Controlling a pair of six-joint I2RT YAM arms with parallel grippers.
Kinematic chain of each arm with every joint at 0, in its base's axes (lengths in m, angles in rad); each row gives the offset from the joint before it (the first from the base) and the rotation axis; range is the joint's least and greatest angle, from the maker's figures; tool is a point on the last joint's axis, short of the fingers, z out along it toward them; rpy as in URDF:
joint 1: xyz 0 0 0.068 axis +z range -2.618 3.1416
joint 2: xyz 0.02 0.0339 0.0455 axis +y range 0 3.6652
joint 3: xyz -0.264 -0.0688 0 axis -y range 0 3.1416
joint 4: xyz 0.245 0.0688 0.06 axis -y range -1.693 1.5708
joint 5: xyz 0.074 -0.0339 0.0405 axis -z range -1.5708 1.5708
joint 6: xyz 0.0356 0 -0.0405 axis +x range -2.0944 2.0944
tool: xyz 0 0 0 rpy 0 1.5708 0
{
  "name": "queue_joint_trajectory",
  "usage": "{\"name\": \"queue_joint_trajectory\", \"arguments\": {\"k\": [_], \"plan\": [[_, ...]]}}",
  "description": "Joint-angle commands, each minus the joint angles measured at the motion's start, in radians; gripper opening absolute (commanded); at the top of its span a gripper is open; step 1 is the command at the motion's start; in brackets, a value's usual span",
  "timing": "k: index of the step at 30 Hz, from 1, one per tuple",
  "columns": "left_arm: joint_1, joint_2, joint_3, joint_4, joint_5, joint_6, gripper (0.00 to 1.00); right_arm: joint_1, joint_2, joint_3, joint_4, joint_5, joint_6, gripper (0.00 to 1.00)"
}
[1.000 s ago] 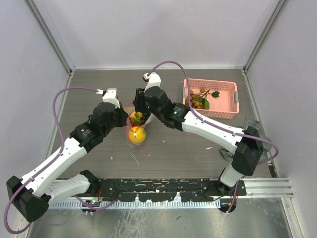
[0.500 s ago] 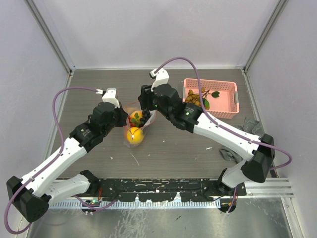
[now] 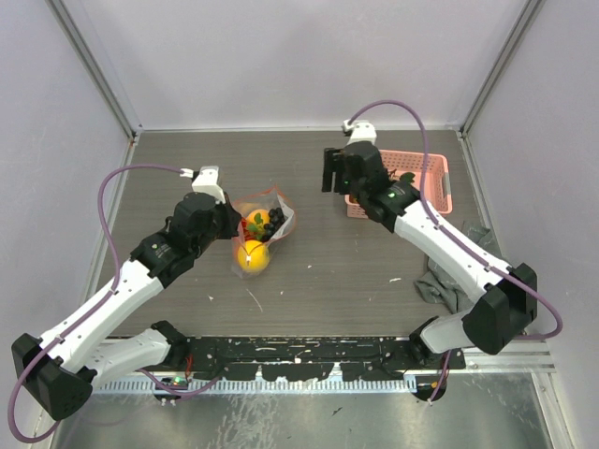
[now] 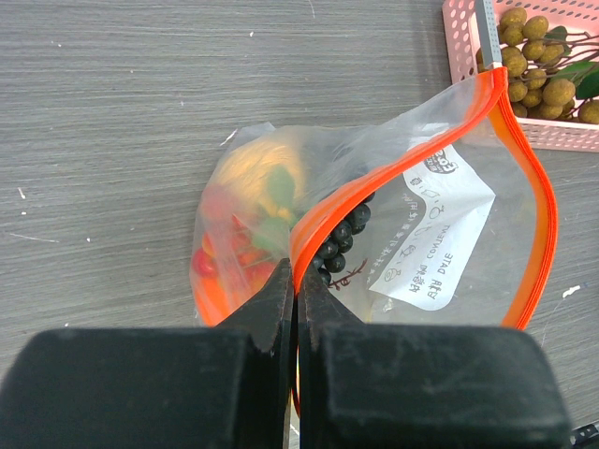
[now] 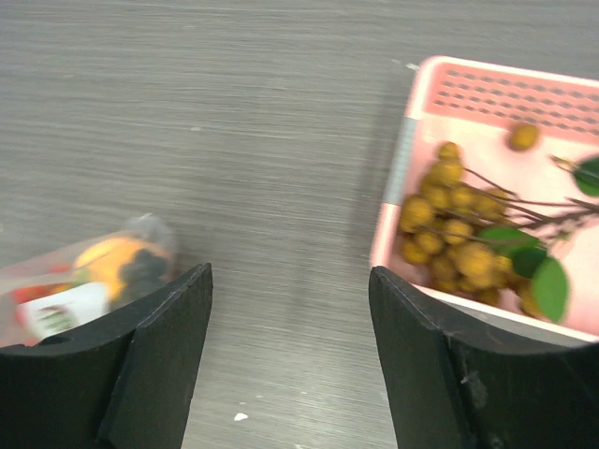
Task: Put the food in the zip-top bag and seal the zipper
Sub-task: Pick up the fake fruit from the bin.
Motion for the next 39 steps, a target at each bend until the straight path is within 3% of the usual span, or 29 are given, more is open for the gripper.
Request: {"name": "queue_joint_trajectory", "arguments": {"k": [1, 13, 25, 32, 39], "plan": [[0.006, -0.020, 0.005, 0.053, -0.005, 0.001, 0.00, -0.118, -0.081, -0.040, 0.007, -0.076, -0.006, 0.75], [0.010, -0.019, 0.007, 0.050, -0.002, 0.003, 0.00, -0.407, 0.036, -0.063, 0.015, -0.229, 0.012, 0.86], [0.011, -0.016, 0.004, 0.054, 0.003, 0.007, 0.00, -0.508, 0.217, -0.043, 0.147, -0.308, 0.009, 0.91], [0.011, -0.009, 0.009, 0.056, 0.012, 0.008, 0.00, -0.526, 0.245, -0.075, 0.233, -0.362, -0.014, 0.75], [0.013, -0.008, 0.010, 0.056, 0.012, 0.007, 0.00, -0.526, 0.237, -0.084, 0.237, -0.386, -0.023, 0.37]]}}
